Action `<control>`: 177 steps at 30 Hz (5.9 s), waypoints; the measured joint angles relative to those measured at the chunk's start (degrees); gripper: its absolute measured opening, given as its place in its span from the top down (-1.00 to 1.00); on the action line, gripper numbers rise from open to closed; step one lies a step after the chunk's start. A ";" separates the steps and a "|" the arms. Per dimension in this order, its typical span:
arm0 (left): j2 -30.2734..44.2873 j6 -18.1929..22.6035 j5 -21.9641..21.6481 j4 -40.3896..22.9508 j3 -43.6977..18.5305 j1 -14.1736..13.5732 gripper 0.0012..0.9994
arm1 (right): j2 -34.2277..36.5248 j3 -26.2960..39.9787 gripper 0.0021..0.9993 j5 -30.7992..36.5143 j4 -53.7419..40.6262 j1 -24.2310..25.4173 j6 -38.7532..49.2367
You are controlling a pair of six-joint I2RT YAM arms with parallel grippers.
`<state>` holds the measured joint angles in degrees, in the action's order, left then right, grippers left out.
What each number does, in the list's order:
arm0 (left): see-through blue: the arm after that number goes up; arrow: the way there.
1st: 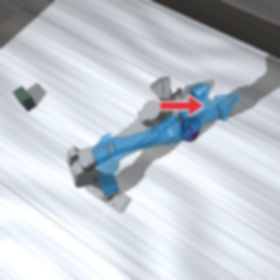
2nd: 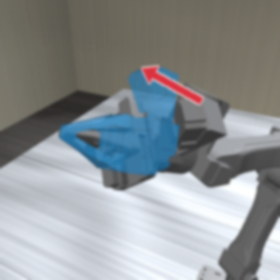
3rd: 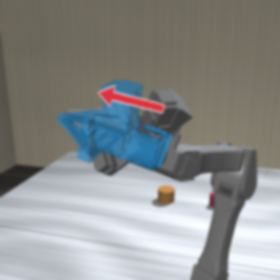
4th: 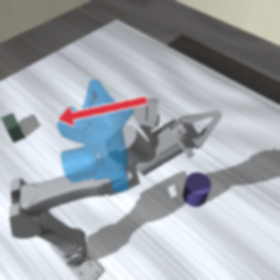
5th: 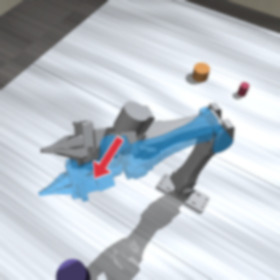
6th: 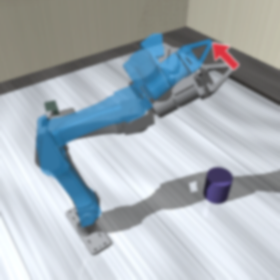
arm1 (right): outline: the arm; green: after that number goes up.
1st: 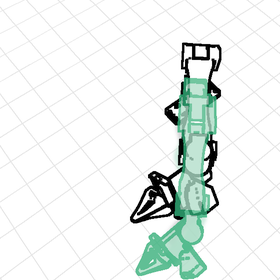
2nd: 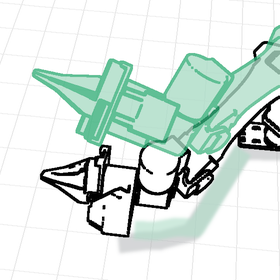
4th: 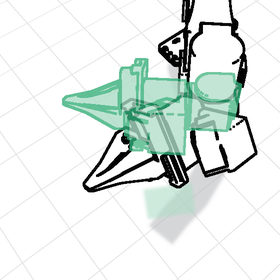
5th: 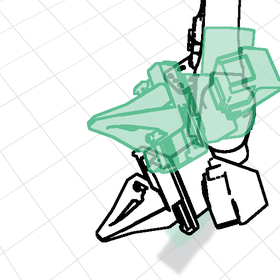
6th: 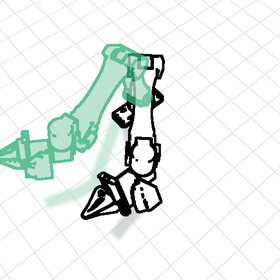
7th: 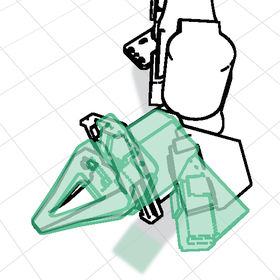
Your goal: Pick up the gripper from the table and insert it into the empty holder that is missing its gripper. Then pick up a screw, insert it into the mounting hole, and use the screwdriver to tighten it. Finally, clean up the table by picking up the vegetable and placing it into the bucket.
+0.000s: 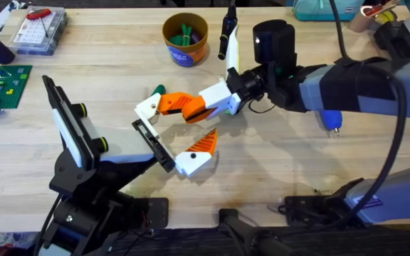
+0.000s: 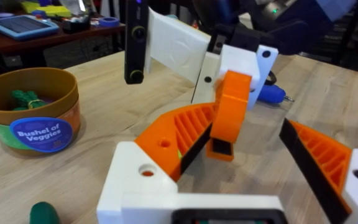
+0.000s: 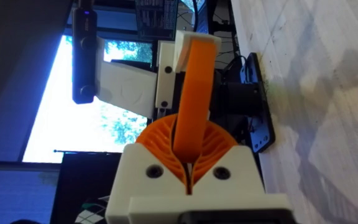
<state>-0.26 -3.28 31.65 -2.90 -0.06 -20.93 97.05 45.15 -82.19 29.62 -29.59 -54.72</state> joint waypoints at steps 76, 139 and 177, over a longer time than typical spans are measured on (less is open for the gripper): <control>0.25 -0.18 3.31 -0.17 -0.23 0.17 -0.98 | -2.44 -1.90 0.97 -1.69 -14.44 -2.74 11.01; 0.25 -0.18 3.71 -0.26 -0.25 0.17 -0.98 | -3.91 -1.46 0.97 -1.86 -17.82 0.14 11.81; 0.25 -0.18 3.73 -0.26 -0.25 0.17 -0.98 | -4.87 -1.42 0.97 -1.84 -20.24 -0.26 13.62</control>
<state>-0.01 -3.46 35.38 -3.16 -0.32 -20.75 92.18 43.72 -84.03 9.39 -29.85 -41.09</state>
